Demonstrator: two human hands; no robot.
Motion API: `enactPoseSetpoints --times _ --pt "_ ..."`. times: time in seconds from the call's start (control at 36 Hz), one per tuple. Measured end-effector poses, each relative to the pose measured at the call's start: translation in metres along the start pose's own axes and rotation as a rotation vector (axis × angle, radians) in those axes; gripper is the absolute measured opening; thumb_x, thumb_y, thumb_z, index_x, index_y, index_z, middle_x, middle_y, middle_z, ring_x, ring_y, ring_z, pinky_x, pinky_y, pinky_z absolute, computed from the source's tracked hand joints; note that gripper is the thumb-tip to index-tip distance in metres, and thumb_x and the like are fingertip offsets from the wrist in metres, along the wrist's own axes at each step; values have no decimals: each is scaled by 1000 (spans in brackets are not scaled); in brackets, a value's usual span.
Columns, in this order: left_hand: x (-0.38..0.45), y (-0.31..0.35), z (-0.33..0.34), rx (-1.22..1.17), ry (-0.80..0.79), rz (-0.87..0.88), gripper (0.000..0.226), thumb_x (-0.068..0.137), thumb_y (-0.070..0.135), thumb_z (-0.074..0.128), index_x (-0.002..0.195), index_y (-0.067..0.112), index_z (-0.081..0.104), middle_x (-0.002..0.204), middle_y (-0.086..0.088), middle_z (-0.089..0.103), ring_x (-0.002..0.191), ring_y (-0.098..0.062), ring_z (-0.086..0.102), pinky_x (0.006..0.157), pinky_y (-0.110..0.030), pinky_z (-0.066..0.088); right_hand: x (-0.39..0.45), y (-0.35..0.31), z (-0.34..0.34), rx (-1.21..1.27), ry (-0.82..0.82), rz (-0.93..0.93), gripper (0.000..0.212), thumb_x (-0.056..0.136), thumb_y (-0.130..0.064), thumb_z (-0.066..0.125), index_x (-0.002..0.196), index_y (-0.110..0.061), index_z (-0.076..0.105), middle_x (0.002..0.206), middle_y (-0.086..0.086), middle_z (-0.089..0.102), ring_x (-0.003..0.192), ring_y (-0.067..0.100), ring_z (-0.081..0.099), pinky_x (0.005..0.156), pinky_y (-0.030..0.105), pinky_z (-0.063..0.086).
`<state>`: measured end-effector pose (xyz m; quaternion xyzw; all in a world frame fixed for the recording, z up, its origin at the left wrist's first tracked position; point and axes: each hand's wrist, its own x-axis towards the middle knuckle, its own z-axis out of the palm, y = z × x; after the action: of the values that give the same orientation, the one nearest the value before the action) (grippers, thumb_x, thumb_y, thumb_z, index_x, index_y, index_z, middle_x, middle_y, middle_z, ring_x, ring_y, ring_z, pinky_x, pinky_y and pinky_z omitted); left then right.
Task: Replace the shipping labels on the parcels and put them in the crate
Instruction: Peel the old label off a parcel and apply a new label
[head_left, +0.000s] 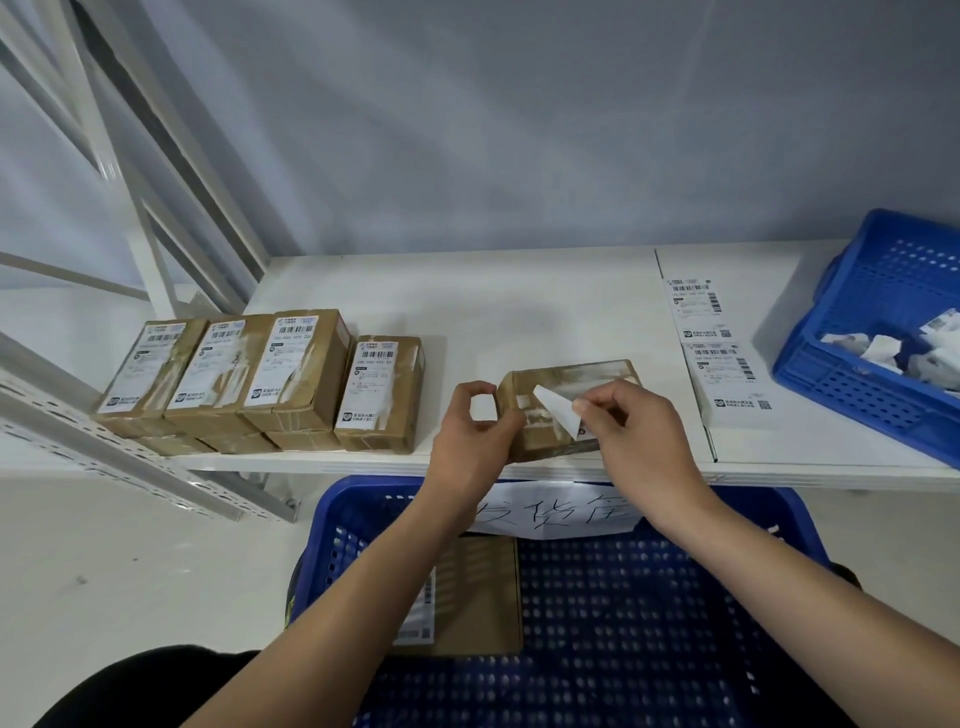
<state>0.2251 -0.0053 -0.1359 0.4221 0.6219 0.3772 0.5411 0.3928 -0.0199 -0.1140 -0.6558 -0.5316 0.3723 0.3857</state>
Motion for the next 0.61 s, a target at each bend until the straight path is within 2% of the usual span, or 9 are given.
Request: enactPoseSetpoints --times 0.06,0.14,0.19,0.25,0.31,0.39,0.47,0.56,0.61 --pt "0 2 -1 75 -36 29 44 93 38 70 131 37 49 117 -5 73 94 -18 74 94 -43 59 3 1 -3 -34 -18 -22 8 98 -18 63 95 -17 71 87 -7 67 84 8 61 70 13 43" --pt "-3 5 -2 407 -26 201 63 95 44 67 149 32 37 142 -1 53 118 -18 62 99 -29 51 6 4 -5 -71 -8 -56 7 97 -15 64 92 -16 69 84 -6 67 80 8 61 66 10 42" --pt "-8 4 0 633 -36 384 63 97 44 63 152 29 35 154 0 41 129 -18 53 97 -18 41 7 7 -6 -123 2 -89 7 97 -13 64 92 -15 68 83 -8 65 79 3 59 65 7 41" --pt "-11 1 0 787 -56 555 52 102 37 59 150 26 42 158 -1 36 124 -19 57 93 -16 41 8 9 -8 -150 3 -95 7 97 -13 63 93 -14 68 83 -10 65 79 0 58 65 5 40" --pt "-13 -2 1 879 -55 740 36 103 24 58 139 19 56 152 -6 44 112 -23 63 90 -22 49 11 12 -10 -147 11 -75 7 98 -13 63 92 -15 68 81 -9 66 79 3 61 64 5 40" --pt "-14 -11 3 962 -86 953 27 100 18 58 125 16 66 140 -8 57 119 -24 60 99 -34 53 16 15 -12 -174 16 -62 9 98 -15 62 95 -16 70 80 -3 69 80 15 66 63 9 40" --pt "-11 -26 6 1069 -150 977 38 99 20 61 137 16 61 144 -7 58 134 -25 54 120 -40 36 19 18 -13 -200 -18 -41 15 99 -12 59 100 -14 74 80 -4 68 83 17 66 66 10 41" --pt "-6 -38 4 1161 -180 922 46 101 20 60 146 13 54 152 -8 52 144 -26 45 123 -41 29 18 23 -10 -249 -69 -17 19 101 -12 56 102 -13 75 77 -3 68 84 20 66 81 28 50" --pt "-5 -43 4 1195 -228 878 49 104 20 53 151 10 47 159 -9 44 150 -25 37 126 -38 22 18 28 -8 -273 -93 -4 21 102 -13 54 107 -14 74 77 -5 68 84 18 66 82 33 51"
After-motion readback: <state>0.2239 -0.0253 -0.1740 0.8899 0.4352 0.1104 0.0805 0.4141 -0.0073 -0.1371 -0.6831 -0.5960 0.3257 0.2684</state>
